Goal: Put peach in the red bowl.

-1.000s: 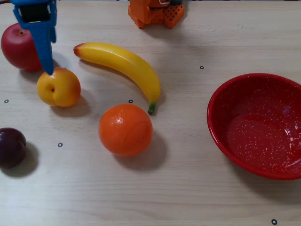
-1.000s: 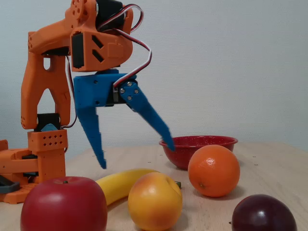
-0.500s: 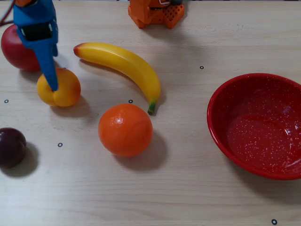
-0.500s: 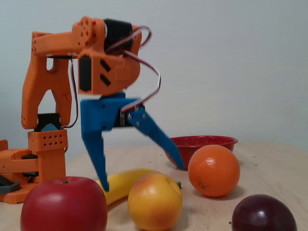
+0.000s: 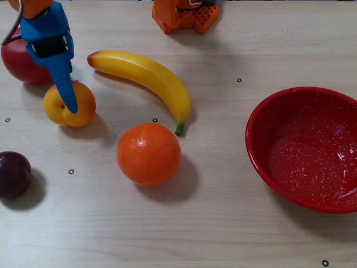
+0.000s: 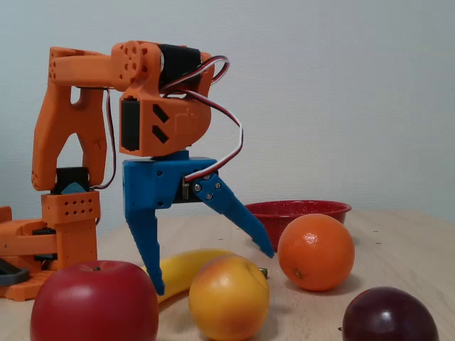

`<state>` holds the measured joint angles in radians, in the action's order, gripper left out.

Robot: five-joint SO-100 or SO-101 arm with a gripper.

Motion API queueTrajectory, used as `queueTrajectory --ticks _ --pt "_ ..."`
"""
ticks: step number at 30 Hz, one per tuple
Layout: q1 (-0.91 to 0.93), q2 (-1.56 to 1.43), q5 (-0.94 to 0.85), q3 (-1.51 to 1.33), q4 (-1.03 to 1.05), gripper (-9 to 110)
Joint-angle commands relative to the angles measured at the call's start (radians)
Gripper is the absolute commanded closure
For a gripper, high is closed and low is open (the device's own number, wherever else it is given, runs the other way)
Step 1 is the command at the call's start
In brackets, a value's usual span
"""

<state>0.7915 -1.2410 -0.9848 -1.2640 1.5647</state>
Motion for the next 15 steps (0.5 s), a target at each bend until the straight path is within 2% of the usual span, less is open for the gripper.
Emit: queueTrajectory --ticks 1,15 --pt "-0.011 -0.043 -0.032 0.014 -0.028 52" --pt "-0.014 -0.026 -0.025 -0.04 -0.112 52"
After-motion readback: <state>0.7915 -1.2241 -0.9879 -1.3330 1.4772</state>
